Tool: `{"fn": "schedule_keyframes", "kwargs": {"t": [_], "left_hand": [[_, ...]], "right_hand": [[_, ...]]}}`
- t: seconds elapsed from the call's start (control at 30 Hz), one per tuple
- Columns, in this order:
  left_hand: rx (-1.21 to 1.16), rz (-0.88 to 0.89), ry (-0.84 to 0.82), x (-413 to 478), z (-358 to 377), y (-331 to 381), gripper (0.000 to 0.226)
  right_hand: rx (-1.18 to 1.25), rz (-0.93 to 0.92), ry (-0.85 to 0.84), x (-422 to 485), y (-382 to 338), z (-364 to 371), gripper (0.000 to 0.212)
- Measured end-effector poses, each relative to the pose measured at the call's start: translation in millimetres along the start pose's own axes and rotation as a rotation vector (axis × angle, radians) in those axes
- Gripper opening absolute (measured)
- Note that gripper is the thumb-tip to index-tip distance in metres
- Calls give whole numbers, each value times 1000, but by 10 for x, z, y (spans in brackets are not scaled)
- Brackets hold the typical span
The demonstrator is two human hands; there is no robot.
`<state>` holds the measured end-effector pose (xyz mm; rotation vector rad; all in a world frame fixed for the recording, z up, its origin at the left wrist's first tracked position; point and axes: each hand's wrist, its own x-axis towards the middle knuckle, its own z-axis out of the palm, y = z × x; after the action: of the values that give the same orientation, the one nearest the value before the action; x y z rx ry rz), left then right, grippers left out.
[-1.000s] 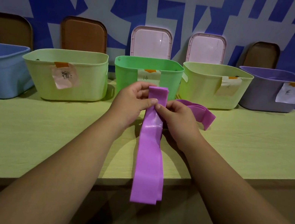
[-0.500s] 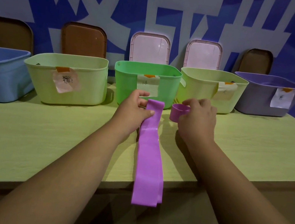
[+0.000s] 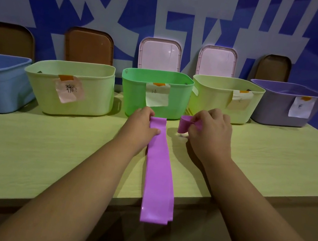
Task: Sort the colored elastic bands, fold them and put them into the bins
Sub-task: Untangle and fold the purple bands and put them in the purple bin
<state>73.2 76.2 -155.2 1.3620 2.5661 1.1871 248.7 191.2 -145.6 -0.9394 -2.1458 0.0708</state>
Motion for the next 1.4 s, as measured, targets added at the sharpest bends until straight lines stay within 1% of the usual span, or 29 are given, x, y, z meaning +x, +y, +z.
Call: {"fn": "schedule_keyframes", "kwargs": {"t": [0.1,0.17,0.27,0.33,0.4,0.47,0.53,0.63,0.7,0.77,0.83,0.9,0.93,0.97,1.0,1.1,1.17,1.23,1.3,1.33,1.4], "left_hand": [[85,27,28,-2,13,0,54],[116,-15,29,6,32,-2,55],[99,-106,25,17,39,-9,56],[86,-108,21,6,25,-12,54],[67,-44,35,-31,-4,10,48],[-13,69,42,-98,-45,78,40],[-115,191,3,-194,-114,216,41],[-158,379,-89,-309,-227,443,55],[-157,461,-79,-354,-277,557,49],[-212,491,-34,-383,-322,639,36],[-232,526,10,-406,-371,717,25],[-256,520,61,-410,-427,801,16],[-299,484,83,-408,-455,844,13],[-359,432,96,-416,-491,894,13],[-433,372,94,-431,-531,949,12],[-669,218,7,-508,-677,1112,6],[-764,152,-47,-568,-769,1209,7],[-815,93,-79,-616,-838,1280,7],[-843,61,-81,-655,-895,1337,5],[-842,58,-66,-676,-920,1364,5],[-795,75,3,-699,-952,1395,4]], "right_hand": [[161,42,-62,-27,-33,-50,17],[347,127,-106,-60,-45,-66,16],[482,199,-119,-100,-48,-86,16],[586,245,-118,-103,-56,-110,22],[621,257,-109,-88,-62,-143,31],[660,268,-122,-83,-67,-176,35],[737,293,-134,-97,-90,-220,27],[877,349,-142,-113,-122,-293,15],[993,401,-152,-99,-143,-381,11],[1099,433,-167,-78,-177,-513,11],[1216,463,-195,-69,-230,-664,17],[1345,500,-252,-64,-274,-794,32],[1388,502,-282,-64,-287,-849,40],[1398,489,-304,-70,-296,-899,43],[1371,457,-315,-82,-298,-943,43],[1182,284,-282,-165,-297,-1074,29],[1095,177,-234,-195,-295,-1134,23],[997,136,-171,-188,-302,-1176,20],[888,147,-92,-161,-319,-1220,13],[824,149,-46,-144,-322,-1243,10],[721,139,14,-108,-324,-1287,12]]}}
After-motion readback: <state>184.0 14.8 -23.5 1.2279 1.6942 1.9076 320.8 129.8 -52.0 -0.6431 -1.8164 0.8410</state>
